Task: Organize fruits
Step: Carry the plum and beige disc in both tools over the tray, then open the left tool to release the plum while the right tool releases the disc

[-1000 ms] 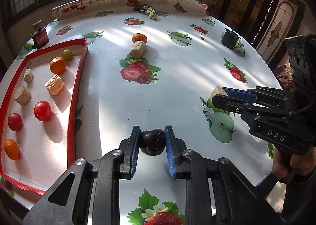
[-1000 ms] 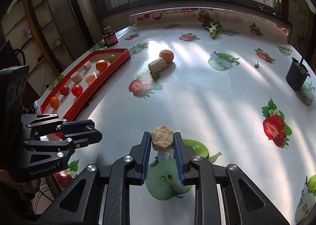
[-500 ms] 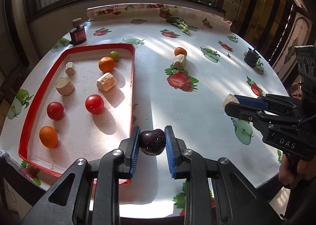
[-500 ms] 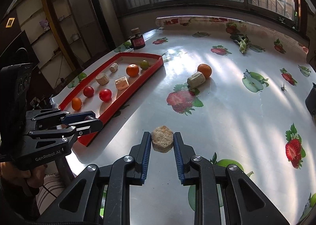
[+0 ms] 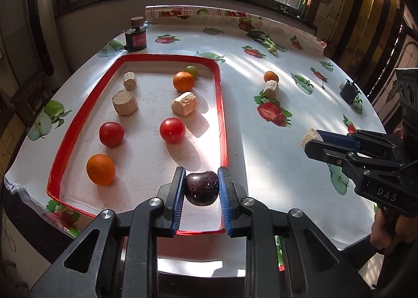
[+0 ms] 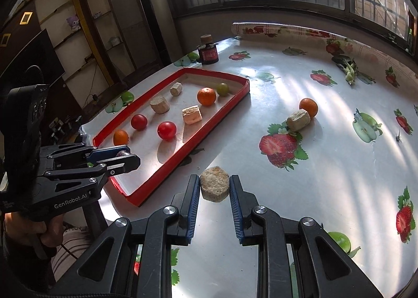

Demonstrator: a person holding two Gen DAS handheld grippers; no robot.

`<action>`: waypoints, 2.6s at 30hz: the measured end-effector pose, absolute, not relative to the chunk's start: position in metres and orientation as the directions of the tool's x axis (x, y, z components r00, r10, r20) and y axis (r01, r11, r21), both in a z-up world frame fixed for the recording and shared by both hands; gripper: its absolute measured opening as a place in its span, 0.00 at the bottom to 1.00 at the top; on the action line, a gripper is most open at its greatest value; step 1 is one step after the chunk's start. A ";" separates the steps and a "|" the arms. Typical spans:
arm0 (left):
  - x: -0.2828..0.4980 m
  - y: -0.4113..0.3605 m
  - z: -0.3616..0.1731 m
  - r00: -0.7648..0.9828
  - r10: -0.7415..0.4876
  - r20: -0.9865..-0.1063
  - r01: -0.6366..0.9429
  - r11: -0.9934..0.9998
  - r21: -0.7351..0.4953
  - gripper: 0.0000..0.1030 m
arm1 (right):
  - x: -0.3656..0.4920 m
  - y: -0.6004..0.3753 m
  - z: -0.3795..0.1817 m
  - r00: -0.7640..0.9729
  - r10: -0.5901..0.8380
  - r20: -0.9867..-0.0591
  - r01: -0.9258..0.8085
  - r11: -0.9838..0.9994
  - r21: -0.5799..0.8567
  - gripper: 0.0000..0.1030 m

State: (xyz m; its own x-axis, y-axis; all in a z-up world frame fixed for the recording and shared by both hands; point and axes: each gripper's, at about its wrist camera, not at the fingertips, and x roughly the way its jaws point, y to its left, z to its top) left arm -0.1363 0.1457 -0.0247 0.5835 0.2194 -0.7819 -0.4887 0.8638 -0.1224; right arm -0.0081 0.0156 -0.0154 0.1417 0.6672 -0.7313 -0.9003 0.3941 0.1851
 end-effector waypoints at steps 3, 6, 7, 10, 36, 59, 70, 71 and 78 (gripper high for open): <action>-0.144 0.154 -0.026 0.583 0.216 -0.783 -0.506 0.851 -0.142 0.21 | -0.012 0.022 -0.017 0.131 0.667 -0.733 -0.905 0.383 0.187 0.23; -0.151 0.163 -0.026 0.584 0.219 -0.782 -0.523 0.838 -0.156 0.21 | -0.013 0.027 -0.019 0.120 0.667 -0.736 -0.908 0.374 0.191 0.23; -0.154 0.166 -0.026 0.585 0.219 -0.781 -0.528 0.834 -0.162 0.21 | -0.013 0.029 -0.019 0.117 0.667 -0.736 -0.908 0.372 0.193 0.23; -0.160 0.174 -0.027 0.585 0.218 -0.781 -0.542 0.822 -0.176 0.21 | -0.014 0.035 -0.020 0.098 0.671 -0.735 -0.909 0.362 0.208 0.23; -0.151 0.208 -0.048 0.535 0.185 -0.825 -0.576 0.794 -0.195 0.21 | -0.012 0.146 -0.045 -0.006 0.628 -0.778 -0.942 0.256 0.215 0.23; -0.132 0.216 -0.067 0.481 0.202 -0.853 -0.606 0.780 -0.157 0.24 | -0.007 0.153 -0.060 -0.016 0.616 -0.788 -0.941 0.256 0.220 0.23; -0.140 0.212 -0.059 0.465 0.239 -0.853 -0.623 0.773 -0.122 0.49 | -0.009 0.147 -0.052 -0.018 0.634 -0.773 -0.940 0.253 0.230 0.41; -0.141 0.211 -0.058 0.464 0.246 -0.851 -0.624 0.772 -0.117 0.49 | -0.009 0.145 -0.050 -0.014 0.638 -0.770 -0.940 0.255 0.227 0.42; -0.144 0.207 -0.058 0.457 0.245 -0.855 -0.622 0.775 -0.110 0.49 | -0.005 0.131 -0.040 -0.006 0.658 -0.753 -0.931 0.270 0.244 0.42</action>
